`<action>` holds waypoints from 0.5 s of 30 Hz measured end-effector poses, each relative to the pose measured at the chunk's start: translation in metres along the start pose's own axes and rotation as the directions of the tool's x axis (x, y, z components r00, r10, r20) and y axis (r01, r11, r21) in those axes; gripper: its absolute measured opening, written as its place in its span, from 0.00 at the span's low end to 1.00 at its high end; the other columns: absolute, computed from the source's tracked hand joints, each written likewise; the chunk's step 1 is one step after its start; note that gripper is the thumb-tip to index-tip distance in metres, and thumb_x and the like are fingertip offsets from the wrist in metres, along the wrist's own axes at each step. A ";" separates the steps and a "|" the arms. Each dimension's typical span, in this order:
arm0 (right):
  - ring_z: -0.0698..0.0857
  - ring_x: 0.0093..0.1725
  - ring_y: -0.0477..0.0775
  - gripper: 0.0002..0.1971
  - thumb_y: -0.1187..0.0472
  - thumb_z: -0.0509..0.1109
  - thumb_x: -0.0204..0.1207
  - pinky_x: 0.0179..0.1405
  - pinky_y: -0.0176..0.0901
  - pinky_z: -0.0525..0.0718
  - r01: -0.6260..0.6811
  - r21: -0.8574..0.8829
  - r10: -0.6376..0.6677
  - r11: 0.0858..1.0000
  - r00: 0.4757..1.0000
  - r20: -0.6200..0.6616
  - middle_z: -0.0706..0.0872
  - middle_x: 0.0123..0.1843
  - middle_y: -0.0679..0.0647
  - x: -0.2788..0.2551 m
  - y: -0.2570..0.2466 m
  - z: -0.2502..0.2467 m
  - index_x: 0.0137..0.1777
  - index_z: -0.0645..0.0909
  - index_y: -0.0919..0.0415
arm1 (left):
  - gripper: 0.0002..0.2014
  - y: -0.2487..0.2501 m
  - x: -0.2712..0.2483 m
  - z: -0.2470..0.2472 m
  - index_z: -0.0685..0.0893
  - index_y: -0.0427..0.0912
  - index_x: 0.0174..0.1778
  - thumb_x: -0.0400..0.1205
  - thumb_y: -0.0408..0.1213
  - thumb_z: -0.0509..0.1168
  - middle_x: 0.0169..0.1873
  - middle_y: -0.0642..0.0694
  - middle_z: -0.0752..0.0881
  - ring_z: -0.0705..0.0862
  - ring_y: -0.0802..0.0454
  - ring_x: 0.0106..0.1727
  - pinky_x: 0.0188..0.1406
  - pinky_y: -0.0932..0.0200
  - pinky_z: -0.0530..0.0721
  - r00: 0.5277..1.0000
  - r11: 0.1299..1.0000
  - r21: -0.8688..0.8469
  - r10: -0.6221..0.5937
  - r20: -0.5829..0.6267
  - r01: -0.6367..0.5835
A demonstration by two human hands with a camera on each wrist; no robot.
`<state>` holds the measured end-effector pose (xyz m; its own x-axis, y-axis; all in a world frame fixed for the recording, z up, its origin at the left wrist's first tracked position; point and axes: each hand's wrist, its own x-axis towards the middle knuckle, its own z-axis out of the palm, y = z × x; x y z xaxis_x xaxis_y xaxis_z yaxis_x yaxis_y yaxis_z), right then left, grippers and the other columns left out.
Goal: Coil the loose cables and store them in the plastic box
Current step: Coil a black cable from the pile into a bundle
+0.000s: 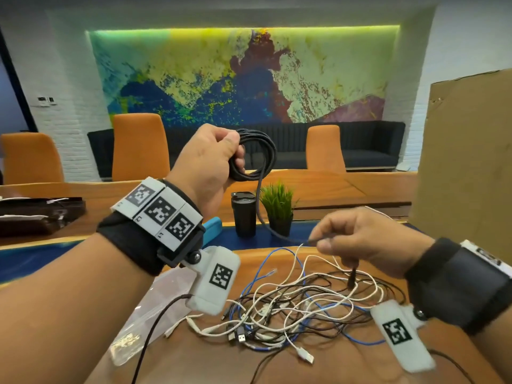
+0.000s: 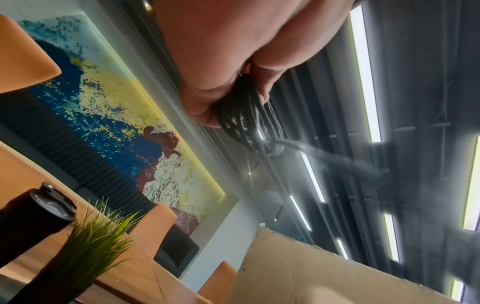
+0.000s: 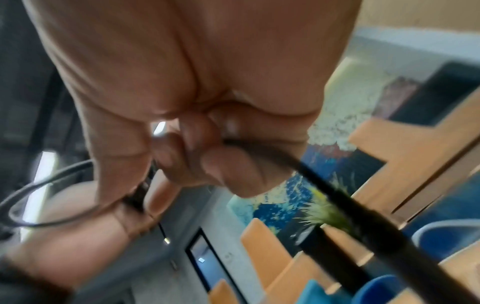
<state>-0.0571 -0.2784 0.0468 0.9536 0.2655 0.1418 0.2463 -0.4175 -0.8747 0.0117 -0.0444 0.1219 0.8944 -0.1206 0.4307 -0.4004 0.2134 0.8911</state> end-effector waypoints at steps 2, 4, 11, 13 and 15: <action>0.70 0.25 0.48 0.07 0.60 0.79 0.70 0.22 0.38 0.71 0.074 0.254 -0.063 0.964 0.997 -0.052 0.73 0.28 0.54 -0.001 -0.010 -0.009 0.44 0.90 0.62 | 0.05 0.003 0.003 -0.002 0.72 0.41 0.52 0.91 0.34 0.53 0.37 0.46 0.76 0.73 0.56 0.32 0.38 0.61 0.79 0.999 0.999 -0.030 -0.020 -0.028 0.019; 0.71 0.28 0.50 0.08 0.57 0.73 0.74 0.25 0.41 0.73 0.097 0.431 0.001 0.897 0.975 -0.221 0.72 0.29 0.54 0.000 -0.005 -0.025 0.43 0.90 0.60 | 0.05 0.008 0.006 -0.011 0.72 0.43 0.52 0.91 0.35 0.53 0.36 0.47 0.76 0.73 0.56 0.32 0.38 0.61 0.78 0.995 0.993 -0.105 -0.067 -0.068 0.059; 0.80 0.30 0.54 0.23 0.46 0.64 0.83 0.32 0.47 0.75 -0.343 -0.693 0.058 0.634 0.915 -0.400 0.80 0.27 0.51 0.016 0.047 -0.030 0.29 0.80 0.57 | 0.06 -0.001 -0.006 0.000 0.73 0.43 0.48 0.91 0.34 0.55 0.32 0.47 0.76 0.73 0.56 0.28 0.39 0.57 0.77 0.976 0.946 -0.242 -0.219 0.009 0.214; 0.80 0.34 0.52 0.18 0.48 0.64 0.84 0.34 0.45 0.77 -0.360 -0.682 0.082 0.637 0.911 -0.405 0.83 0.32 0.53 0.020 0.035 -0.019 0.36 0.83 0.57 | 0.07 -0.004 -0.014 0.013 0.72 0.43 0.47 0.91 0.34 0.55 0.31 0.47 0.76 0.73 0.56 0.28 0.39 0.57 0.76 0.969 0.936 -0.253 -0.234 0.079 0.247; 0.82 0.34 0.53 0.13 0.56 0.66 0.83 0.35 0.44 0.82 -0.224 -0.239 0.108 0.945 0.902 -0.419 0.86 0.36 0.58 0.023 0.025 -0.011 0.43 0.85 0.63 | 0.07 -0.005 -0.020 0.021 0.73 0.43 0.47 0.91 0.35 0.55 0.31 0.48 0.77 0.73 0.56 0.28 0.38 0.57 0.76 0.961 0.937 -0.227 -0.240 0.137 0.266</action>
<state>-0.0267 -0.2925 0.0335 0.9588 -0.1698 0.2275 0.0601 -0.6618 -0.7473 -0.0088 -0.0638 0.1119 0.9283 -0.2998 0.2197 -0.0919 0.3877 0.9172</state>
